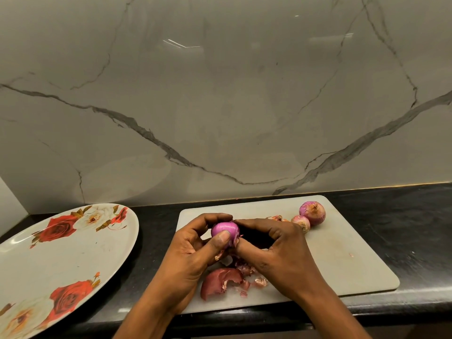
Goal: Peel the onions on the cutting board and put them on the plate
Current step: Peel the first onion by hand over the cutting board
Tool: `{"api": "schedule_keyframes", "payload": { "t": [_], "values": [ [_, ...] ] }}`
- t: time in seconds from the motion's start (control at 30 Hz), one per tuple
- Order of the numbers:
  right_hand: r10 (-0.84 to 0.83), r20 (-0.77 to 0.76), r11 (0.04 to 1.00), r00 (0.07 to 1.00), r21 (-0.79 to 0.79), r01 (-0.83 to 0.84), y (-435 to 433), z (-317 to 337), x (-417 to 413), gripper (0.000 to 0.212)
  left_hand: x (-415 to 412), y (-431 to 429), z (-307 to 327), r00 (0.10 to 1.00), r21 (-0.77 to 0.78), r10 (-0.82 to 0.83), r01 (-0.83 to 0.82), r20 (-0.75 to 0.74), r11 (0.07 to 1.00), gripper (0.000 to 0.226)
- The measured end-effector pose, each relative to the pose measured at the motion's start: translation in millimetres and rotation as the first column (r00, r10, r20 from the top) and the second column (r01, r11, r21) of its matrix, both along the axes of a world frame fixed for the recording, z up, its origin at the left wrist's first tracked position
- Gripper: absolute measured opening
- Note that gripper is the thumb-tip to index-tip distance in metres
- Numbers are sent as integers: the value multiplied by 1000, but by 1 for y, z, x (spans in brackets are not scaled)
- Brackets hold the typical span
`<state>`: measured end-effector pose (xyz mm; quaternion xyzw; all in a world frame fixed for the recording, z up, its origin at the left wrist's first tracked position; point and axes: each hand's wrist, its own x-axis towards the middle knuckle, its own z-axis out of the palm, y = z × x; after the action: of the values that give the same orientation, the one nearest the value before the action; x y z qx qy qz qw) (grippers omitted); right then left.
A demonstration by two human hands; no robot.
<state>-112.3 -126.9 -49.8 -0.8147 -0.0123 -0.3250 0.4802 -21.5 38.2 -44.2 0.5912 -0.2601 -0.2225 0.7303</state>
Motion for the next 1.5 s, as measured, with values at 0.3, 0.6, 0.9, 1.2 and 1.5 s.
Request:
{"api": "schedule_keyframes", "payload": {
  "t": [0.3, 0.6, 0.9, 1.2, 1.5],
  "values": [
    [-64, 26, 997, 998, -29, 65, 2, 0, -3, 38, 0, 0, -1, 1000, -13, 5, -5, 4, 1000, 31],
    [-45, -21, 999, 999, 24, 46, -2, -1, -1, 31, 2, 0, 1, 997, -58, 34, -38, -64, 998, 31],
    [-148, 1, 983, 989, -113, 147, 3, -6, 0, 12, 2, 0, -3, 997, -9, 54, -54, 48, 998, 37],
    [-208, -27, 978, 978, -19, 207, -1, -6, 0, 5, 3, -1, 0, 991, -87, 25, -37, -132, 996, 28],
    [-248, -72, 969, 966, -3, 248, -2, -10, 0, 5, 6, 0, 3, 943, -206, 45, -119, -330, 971, 37]
  ]
}}
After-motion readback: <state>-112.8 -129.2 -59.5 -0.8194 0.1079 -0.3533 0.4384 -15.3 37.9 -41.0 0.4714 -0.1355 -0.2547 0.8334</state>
